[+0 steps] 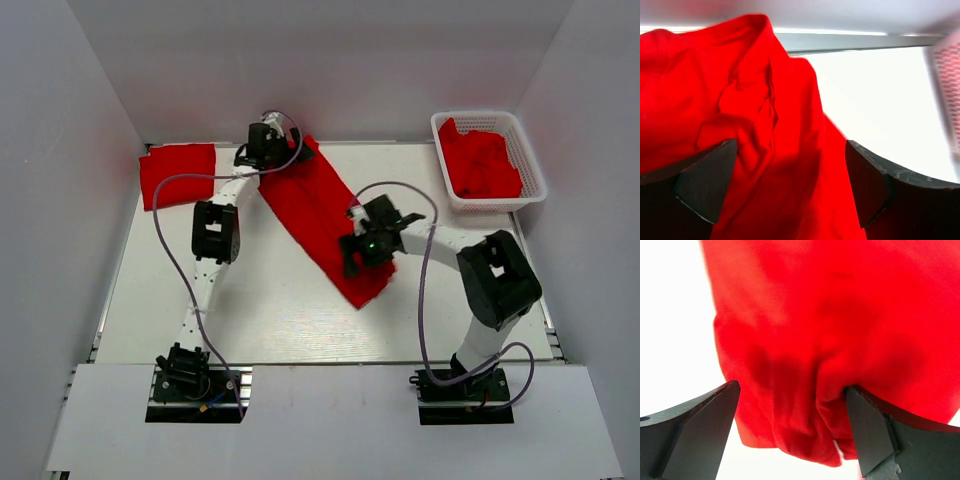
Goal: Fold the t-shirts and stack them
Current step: Rotate the tshirt 90 degrees, then grab the bottom of the folded rectangular tshirt with both arms
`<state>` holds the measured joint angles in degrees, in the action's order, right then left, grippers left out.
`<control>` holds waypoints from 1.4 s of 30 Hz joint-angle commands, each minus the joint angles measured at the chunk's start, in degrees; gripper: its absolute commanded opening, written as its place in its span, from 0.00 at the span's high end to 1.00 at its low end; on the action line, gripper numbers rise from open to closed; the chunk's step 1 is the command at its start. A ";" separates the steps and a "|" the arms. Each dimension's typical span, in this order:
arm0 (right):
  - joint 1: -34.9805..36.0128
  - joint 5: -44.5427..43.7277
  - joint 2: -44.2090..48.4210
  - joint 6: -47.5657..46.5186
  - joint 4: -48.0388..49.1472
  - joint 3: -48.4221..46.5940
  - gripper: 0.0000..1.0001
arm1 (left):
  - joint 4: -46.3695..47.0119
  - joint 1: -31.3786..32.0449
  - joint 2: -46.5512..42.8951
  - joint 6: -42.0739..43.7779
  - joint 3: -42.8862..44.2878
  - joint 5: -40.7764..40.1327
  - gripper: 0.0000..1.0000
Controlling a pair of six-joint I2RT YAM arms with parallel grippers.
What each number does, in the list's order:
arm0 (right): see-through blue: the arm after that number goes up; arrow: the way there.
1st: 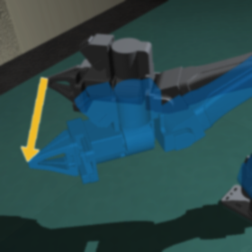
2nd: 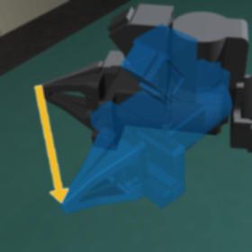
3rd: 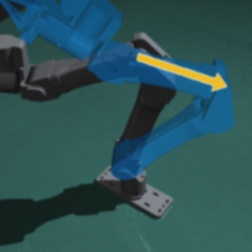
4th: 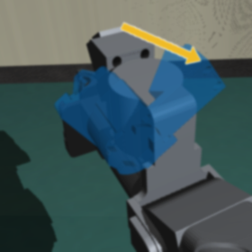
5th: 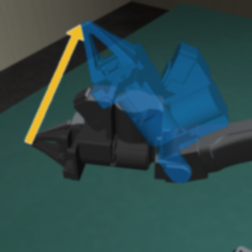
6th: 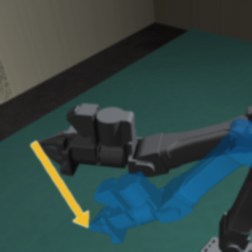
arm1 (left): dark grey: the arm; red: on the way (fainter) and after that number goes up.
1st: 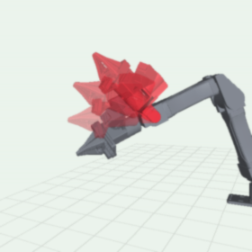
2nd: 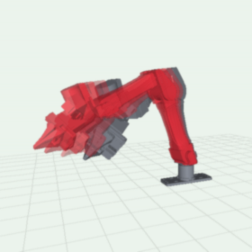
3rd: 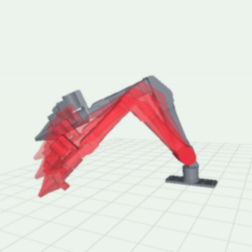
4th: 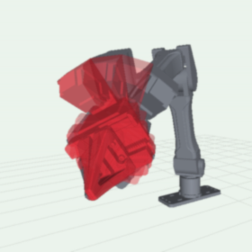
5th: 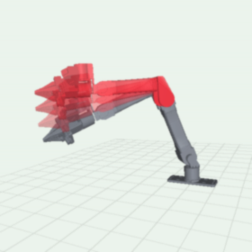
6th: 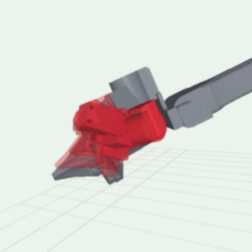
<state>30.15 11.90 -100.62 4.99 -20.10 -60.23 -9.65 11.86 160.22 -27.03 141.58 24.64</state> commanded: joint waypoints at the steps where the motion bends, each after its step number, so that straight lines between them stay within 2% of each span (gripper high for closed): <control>1: 8.59 13.67 -8.26 -2.62 -8.63 2.93 0.10 | 2.88 6.33 4.65 -7.33 -0.96 3.83 0.00; 6: 15.45 21.67 -16.01 -4.64 -6.62 -8.13 0.10 | 8.24 8.18 7.21 -11.65 1.42 2.69 0.00; 10: 18.54 18.78 -17.68 -4.03 -8.20 -13.95 0.10 | 8.24 8.18 6.60 -11.65 0.89 -0.38 0.00; 13: 19.50 18.95 -14.36 -2.19 -11.10 -12.12 0.10 | 8.86 8.18 6.59 -11.12 1.41 -2.40 0.00; 17: 19.68 14.48 -7.41 1.41 -12.06 -6.84 0.10 | 8.86 8.18 5.02 -11.12 0.89 -4.16 0.00; 21: 19.33 9.64 -0.56 5.11 -13.56 -6.74 0.10 | 8.34 8.18 1.86 -8.93 0.19 -6.17 0.00; 25: 19.51 6.84 5.42 6.95 -15.05 -8.59 0.10 | 5.00 7.48 -4.90 -5.41 -0.43 -6.71 0.00; 29: 19.24 1.91 11.31 10.02 -15.59 -7.11 0.10 | -1.06 6.95 -18.23 3.00 -4.54 -10.57 0.00; 31: 19.24 -4.39 14.29 11.61 -15.67 -6.31 0.10 | -7.90 6.95 -23.18 6.53 -5.87 -11.28 0.00; 33: 19.07 -8.97 15.71 14.25 -15.59 -4.90 0.10 | -14.31 6.95 -28.10 9.17 -8.32 -16.63 0.00; 37: 18.89 -13.66 19.14 16.63 -15.06 -3.15 0.10 | -19.34 7.65 -43.90 12.77 -21.92 -17.70 0.00; 39: 18.98 -13.31 20.19 18.46 -14.97 -1.83 0.10 | -24.77 8.18 -47.18 14.28 -23.53 -19.10 0.00; 41: 18.98 -13.57 20.55 19.52 -15.67 0.19 0.10 | -32.84 8.18 -52.69 14.28 -28.97 -19.72 0.00; 42: 19.24 -15.40 21.33 21.44 -16.20 1.76 0.10 | -36.02 8.18 -55.17 12.80 -36.47 -23.03 0.00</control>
<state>49.15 0.73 -81.14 21.98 -34.68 -60.88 -30.15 19.38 109.10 -15.66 115.66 6.63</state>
